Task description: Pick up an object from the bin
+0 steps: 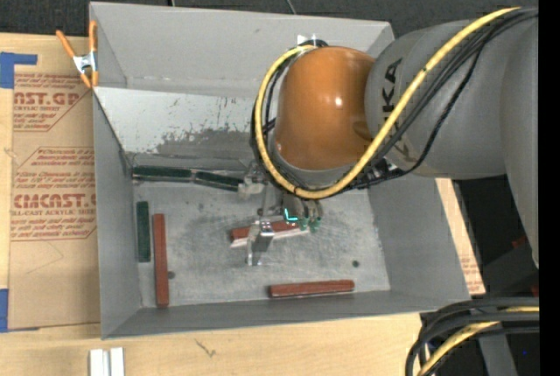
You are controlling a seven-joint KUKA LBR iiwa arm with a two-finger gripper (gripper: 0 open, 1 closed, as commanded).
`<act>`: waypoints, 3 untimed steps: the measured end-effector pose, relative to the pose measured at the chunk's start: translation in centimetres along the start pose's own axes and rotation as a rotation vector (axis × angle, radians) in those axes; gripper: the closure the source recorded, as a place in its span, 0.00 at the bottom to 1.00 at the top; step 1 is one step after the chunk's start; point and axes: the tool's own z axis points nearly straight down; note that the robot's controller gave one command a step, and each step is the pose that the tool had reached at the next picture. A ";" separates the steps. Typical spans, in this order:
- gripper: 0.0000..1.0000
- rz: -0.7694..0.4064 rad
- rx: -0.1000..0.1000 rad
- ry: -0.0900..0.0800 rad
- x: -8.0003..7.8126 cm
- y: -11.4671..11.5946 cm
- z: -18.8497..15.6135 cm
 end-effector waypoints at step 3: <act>1.00 -0.035 -0.003 -0.011 -4.3 -1.3 11.4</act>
Offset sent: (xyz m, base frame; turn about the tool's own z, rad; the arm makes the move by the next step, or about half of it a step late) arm 0.0398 -0.0149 -0.1202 -0.0343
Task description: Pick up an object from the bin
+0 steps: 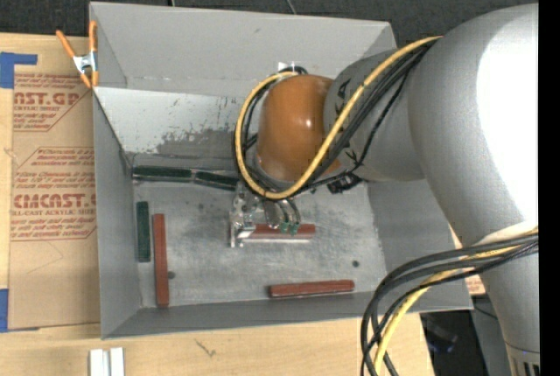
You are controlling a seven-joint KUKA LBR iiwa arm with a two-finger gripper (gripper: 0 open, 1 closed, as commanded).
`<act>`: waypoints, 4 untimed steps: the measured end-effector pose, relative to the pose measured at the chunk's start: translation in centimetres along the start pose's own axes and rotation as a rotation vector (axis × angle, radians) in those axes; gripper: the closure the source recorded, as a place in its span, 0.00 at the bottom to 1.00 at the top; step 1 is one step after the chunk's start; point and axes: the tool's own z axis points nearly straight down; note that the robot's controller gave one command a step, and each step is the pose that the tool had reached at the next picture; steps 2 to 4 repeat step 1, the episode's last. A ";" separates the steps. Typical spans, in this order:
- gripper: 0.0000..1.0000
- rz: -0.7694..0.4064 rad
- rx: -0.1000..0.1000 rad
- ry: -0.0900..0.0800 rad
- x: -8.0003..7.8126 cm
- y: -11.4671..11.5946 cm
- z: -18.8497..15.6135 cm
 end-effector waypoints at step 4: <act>1.00 -0.004 0.002 -0.001 0.6 -0.2 -15.4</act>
Offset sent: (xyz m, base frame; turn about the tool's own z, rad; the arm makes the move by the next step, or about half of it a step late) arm 0.0000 0.0000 0.0000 0.0000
